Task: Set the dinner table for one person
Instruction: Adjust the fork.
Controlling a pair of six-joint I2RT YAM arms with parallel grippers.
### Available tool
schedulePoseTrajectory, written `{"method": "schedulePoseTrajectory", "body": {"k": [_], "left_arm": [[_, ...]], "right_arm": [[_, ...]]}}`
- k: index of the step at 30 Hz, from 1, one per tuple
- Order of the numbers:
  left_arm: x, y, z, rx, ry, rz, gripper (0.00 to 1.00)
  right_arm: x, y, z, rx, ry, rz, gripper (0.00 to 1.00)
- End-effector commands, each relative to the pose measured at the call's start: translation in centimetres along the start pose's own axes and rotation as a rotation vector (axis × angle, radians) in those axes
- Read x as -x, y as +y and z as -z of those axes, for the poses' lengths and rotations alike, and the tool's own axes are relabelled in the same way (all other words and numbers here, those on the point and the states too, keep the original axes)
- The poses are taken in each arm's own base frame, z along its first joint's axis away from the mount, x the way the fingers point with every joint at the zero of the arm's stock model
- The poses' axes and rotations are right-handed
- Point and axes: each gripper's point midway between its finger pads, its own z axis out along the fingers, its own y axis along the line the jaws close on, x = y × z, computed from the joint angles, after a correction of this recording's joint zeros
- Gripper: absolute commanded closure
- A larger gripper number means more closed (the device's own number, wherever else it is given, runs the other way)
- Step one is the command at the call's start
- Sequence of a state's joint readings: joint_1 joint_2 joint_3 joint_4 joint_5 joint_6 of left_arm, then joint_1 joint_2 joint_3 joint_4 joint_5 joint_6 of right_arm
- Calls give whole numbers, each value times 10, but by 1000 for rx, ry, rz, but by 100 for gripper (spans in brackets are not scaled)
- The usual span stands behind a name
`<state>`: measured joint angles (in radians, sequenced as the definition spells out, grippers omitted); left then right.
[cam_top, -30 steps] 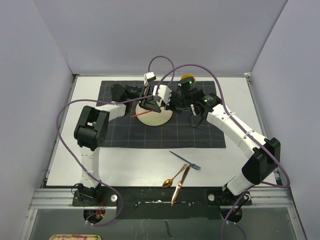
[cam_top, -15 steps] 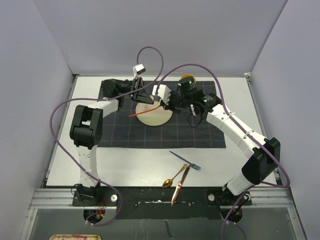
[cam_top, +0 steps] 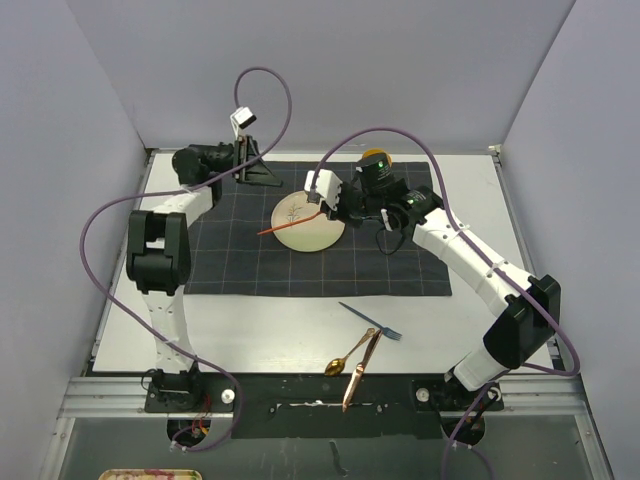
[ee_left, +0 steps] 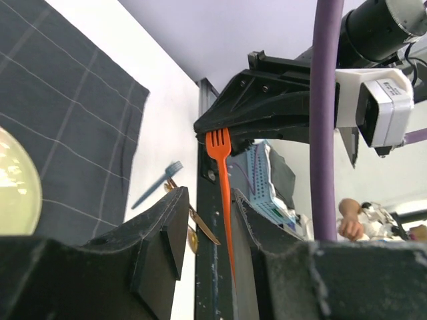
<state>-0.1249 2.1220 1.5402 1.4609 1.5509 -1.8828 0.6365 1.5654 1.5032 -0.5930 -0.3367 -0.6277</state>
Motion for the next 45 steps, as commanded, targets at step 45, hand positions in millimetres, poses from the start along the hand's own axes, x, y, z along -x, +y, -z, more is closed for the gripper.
{"method": "schedulePoseTrajectory", "body": {"k": [45], "left_arm": [[54, -232, 207, 749, -111, -949, 49]], "right_arm": [[16, -30, 11, -101, -35, -24, 100]]}}
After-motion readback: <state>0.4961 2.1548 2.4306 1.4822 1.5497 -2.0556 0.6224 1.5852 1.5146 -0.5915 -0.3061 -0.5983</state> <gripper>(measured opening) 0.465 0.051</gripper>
